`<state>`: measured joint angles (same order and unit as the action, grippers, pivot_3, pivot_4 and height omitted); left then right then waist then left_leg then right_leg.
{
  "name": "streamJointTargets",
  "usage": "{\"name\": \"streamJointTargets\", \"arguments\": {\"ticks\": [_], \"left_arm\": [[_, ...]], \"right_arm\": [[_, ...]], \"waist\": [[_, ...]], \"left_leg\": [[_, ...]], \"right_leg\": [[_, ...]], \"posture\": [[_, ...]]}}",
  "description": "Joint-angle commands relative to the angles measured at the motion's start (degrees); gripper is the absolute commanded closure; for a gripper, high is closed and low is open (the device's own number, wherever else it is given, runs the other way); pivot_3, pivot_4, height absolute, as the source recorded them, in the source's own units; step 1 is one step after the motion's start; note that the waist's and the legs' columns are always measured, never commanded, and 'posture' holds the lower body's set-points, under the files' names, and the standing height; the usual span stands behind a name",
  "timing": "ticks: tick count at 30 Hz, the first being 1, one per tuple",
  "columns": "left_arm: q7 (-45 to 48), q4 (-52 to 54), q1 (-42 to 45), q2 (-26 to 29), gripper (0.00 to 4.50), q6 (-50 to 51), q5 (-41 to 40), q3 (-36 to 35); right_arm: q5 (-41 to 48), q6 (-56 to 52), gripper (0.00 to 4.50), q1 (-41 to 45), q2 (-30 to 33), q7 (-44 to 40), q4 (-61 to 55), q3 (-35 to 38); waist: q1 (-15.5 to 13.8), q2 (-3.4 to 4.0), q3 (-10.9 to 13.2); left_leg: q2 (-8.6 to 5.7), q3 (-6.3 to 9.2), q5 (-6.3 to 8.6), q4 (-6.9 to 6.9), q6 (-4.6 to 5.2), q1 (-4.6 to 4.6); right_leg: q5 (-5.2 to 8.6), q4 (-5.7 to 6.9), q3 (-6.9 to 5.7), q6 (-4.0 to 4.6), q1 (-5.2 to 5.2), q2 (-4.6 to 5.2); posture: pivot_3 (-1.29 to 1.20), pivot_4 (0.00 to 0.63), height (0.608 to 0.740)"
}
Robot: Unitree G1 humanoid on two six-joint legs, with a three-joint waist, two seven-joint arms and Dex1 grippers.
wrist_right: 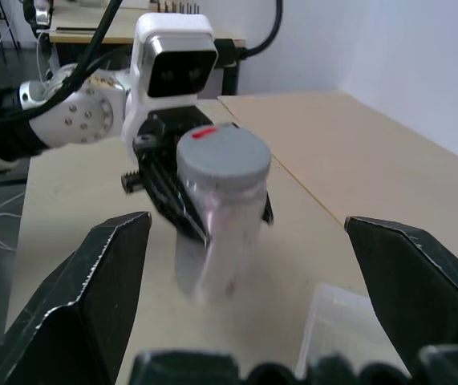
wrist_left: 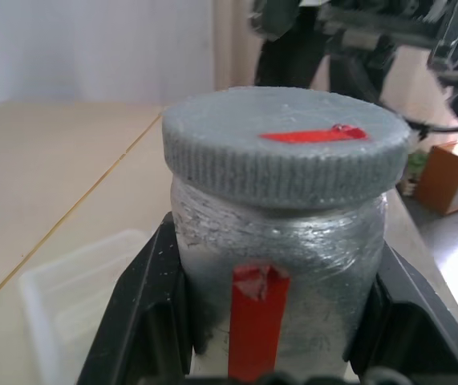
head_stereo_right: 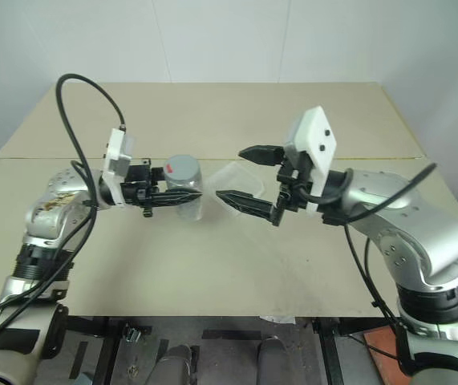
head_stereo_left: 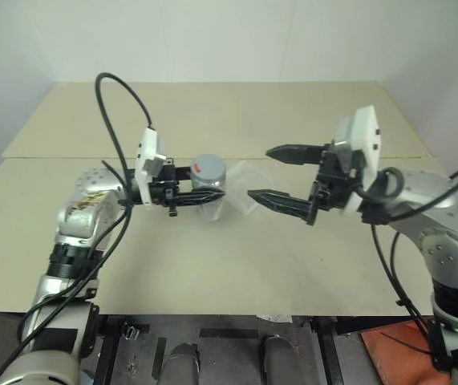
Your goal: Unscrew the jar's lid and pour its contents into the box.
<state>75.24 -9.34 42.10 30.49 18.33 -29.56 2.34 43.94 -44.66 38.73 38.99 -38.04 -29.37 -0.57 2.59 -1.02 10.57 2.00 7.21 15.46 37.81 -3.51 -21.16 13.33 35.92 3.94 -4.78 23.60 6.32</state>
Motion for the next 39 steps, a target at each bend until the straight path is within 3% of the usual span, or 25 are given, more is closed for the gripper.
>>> {"name": "streamJointTargets", "arguments": {"ticks": [1, 18, 21, 23, 25, 32, 37, 39], "left_arm": [[0.95, 0.51, 1.59, -1.33, 2.54, -1.85, -0.12, 0.13], [1.36, -0.39, 3.03, -4.53, 2.54, -3.19, 0.6, 0.54], [1.56, -0.6, 2.83, -4.43, 2.54, -3.39, 0.89, 0.74], [1.59, -0.63, 2.8, -4.53, 2.54, -3.43, 0.99, 0.87], [1.54, -0.62, 2.78, -4.62, 2.54, -3.41, 0.92, 0.86], [1.86, -0.03, 2.17, -4.34, 2.54, -3.44, 0.88, 0.86], [5.68, 0.44, 2.0, -3.19, 2.54, -3.5, 0.01, 1.33], [8.86, 1.83, 2.0, -2.54, 2.54, -1.95, -2.2, 1.4]], "right_arm": [[-1.34, -0.75, 0.0, 3.12, -2.29, 2.14, 0.33, -1.55], [-5.69, -1.23, 0.0, 5.74, -8.2, 2.75, 2.79, -5.35], [-5.75, -1.12, 0.58, 5.93, -8.69, 2.75, 2.89, -4.98], [-5.62, -0.8, 1.3, 6.14, -8.8, 2.38, 3.05, -4.54], [-5.57, -0.62, 1.73, 6.27, -8.91, 1.99, 3.14, -4.32], [-5.38, 0.44, 1.73, 6.13, -9.82, 0.58, 3.91, -4.02], [-3.87, 4.64, 1.73, 7.2, -9.51, -10.3, 7.84, -4.39], [-3.61, 8.16, 1.73, 8.89, -9.54, -19.66, 12.62, -5.58]], "waist": [[0.13, 0.0, 0.0], [0.21, 0.01, 0.0], [0.19, 0.01, 0.0], [0.19, 0.01, 0.0], [0.19, 0.01, 0.0], [0.21, 0.01, 0.01], [0.27, 0.02, 0.01], [0.34, 0.03, 0.02]], "left_leg": [[0.0, 0.0, 0.0, 0.0, 0.0, 0.0], [-0.01, 0.01, -0.01, 0.0, 0.0, -0.04], [-0.01, 0.01, -0.01, 0.0, 0.0, -0.04], [-0.01, 0.02, -0.01, 0.0, 0.0, -0.04], [-0.01, 0.02, -0.01, 0.0, 0.0, -0.04], [-0.01, 0.02, -0.01, 0.0, 0.0, -0.04], [-0.01, 0.01, -0.01, 0.0, 0.0, -0.04], [-0.01, 0.01, -0.01, 0.0, 0.0, -0.04]], "right_leg": [[0.0, 0.01, 0.0, 0.0, 0.01, 0.0], [0.0, 0.07, 0.01, 0.0, 0.1, 0.0], [0.0, 0.08, 0.01, 0.0, 0.1, 0.0], [0.0, 0.07, 0.01, 0.0, 0.1, 0.0], [0.0, 0.07, 0.01, 0.0, 0.1, 0.0], [0.0, 0.07, 0.01, 0.0, 0.1, 0.0], [0.0, 0.07, 0.01, 0.0, 0.1, 0.0], [0.0, 0.07, 0.01, 0.0, 0.1, 0.0]], "posture": [[0.0, 0.15, 0.74], [0.0, 0.15, 0.74], [0.0, 0.15, 0.74], [0.0, 0.15, 0.74], [0.0, 0.15, 0.74], [0.0, 0.15, 0.74], [0.0, 0.15, 0.74], [0.0, 0.15, 0.74]]}}
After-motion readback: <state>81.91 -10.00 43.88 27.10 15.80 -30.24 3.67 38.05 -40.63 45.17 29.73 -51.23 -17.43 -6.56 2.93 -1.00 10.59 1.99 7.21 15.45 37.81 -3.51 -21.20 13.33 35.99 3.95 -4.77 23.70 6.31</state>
